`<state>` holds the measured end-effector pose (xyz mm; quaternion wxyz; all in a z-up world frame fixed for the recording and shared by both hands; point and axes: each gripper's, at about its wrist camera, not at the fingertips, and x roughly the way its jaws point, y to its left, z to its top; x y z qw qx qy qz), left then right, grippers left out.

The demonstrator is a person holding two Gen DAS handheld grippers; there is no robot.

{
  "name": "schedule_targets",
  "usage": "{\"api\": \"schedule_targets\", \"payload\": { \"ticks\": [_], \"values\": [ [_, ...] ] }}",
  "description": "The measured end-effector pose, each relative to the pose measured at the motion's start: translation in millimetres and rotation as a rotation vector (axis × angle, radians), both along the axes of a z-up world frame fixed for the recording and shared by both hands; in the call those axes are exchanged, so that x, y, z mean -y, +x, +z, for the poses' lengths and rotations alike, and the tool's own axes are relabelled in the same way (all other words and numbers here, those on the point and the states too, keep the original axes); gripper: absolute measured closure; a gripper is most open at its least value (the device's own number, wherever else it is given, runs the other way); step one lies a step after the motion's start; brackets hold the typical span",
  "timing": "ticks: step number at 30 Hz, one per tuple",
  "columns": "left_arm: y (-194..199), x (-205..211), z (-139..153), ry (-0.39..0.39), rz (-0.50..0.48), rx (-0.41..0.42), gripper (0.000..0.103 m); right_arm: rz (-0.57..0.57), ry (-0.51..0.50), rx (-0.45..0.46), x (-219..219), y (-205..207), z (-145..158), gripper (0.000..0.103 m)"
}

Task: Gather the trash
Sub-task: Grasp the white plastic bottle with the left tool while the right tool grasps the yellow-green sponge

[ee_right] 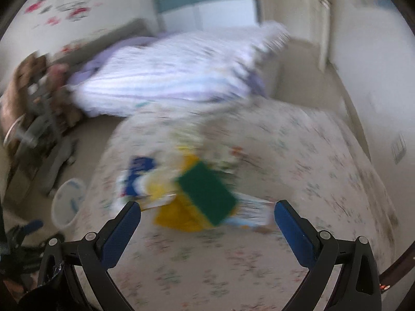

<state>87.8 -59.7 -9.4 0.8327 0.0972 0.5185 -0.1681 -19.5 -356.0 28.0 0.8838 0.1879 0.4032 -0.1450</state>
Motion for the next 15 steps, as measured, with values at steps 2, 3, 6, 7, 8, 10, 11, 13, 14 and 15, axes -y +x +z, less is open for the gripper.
{"api": "schedule_targets", "payload": {
  "ticks": [2, 3, 6, 7, 8, 10, 11, 13, 14, 15],
  "values": [
    [15.0, 6.0, -8.5, 0.010, 0.014, 0.006, 0.001, -0.045, 0.045, -0.045, 24.9, 5.9, -16.4, 0.000],
    [22.8, 7.6, -14.7, -0.009, 0.015, -0.007, 0.004, -0.060, 0.074, -0.065, 35.0, 7.7, -25.5, 0.000],
    [40.6, 23.4, -29.5, -0.039, -0.021, -0.075, 0.008, -0.071, 0.143, -0.103, 49.4, 11.9, -46.6, 0.000],
    [45.5, 29.0, -32.4, -0.037, -0.032, -0.070, 0.008, -0.071, 0.157, -0.112, 53.5, 14.4, -52.3, 0.003],
    [51.1, 32.9, -34.7, -0.051, -0.044, -0.074, 0.008, -0.070, 0.166, -0.119, 55.7, 15.3, -57.3, 0.008],
    [58.5, 40.9, -39.7, -0.080, -0.058, -0.097, 0.013, -0.047, 0.199, -0.124, 55.4, 18.5, -63.6, 0.012],
    [61.8, 45.7, -43.3, -0.087, -0.063, -0.106, 0.019, -0.022, 0.226, -0.117, 55.1, 21.9, -67.4, 0.012],
    [68.7, 56.0, -51.3, -0.081, -0.073, -0.115, 0.028, 0.015, 0.258, -0.105, 49.9, 24.9, -68.6, 0.013],
    [70.7, 62.0, -55.6, -0.076, -0.076, -0.117, 0.033, 0.027, 0.261, -0.100, 47.1, 26.6, -68.4, 0.013],
    [73.0, 68.3, -60.3, -0.078, -0.078, -0.124, 0.039, 0.044, 0.261, -0.091, 43.0, 27.7, -66.6, 0.013]
  ]
}}
